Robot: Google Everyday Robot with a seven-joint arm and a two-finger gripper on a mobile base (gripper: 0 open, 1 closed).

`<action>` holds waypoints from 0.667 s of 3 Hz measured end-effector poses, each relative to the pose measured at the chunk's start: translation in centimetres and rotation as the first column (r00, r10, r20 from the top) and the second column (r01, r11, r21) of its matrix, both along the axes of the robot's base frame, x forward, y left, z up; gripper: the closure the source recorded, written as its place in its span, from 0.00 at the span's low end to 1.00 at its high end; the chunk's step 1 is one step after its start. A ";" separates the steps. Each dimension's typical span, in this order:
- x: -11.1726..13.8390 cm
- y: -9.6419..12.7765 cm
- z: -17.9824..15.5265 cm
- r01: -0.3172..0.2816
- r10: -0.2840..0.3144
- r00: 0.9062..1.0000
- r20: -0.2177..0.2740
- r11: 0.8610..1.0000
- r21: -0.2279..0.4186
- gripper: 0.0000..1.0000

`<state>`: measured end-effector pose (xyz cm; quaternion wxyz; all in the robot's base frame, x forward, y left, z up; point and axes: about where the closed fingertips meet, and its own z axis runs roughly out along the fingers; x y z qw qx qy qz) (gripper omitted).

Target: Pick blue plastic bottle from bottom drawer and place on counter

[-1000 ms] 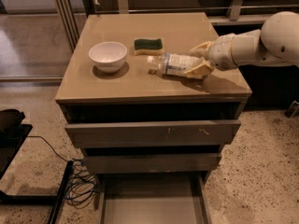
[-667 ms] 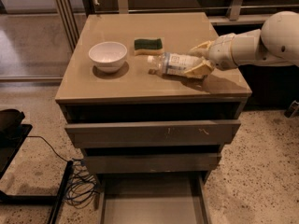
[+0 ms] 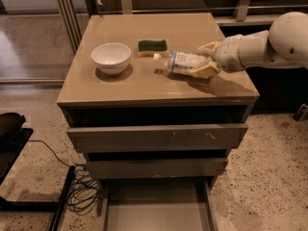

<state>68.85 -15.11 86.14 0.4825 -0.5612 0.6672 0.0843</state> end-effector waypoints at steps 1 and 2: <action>0.0 0.0 0.0 0.000 0.000 1.000 0.000 1.000 0.000 0.12; 0.0 0.0 0.0 0.000 0.000 1.000 0.000 1.000 0.000 0.00</action>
Offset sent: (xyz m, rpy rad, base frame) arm 0.0000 0.0000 0.0000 0.0000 0.0000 0.0000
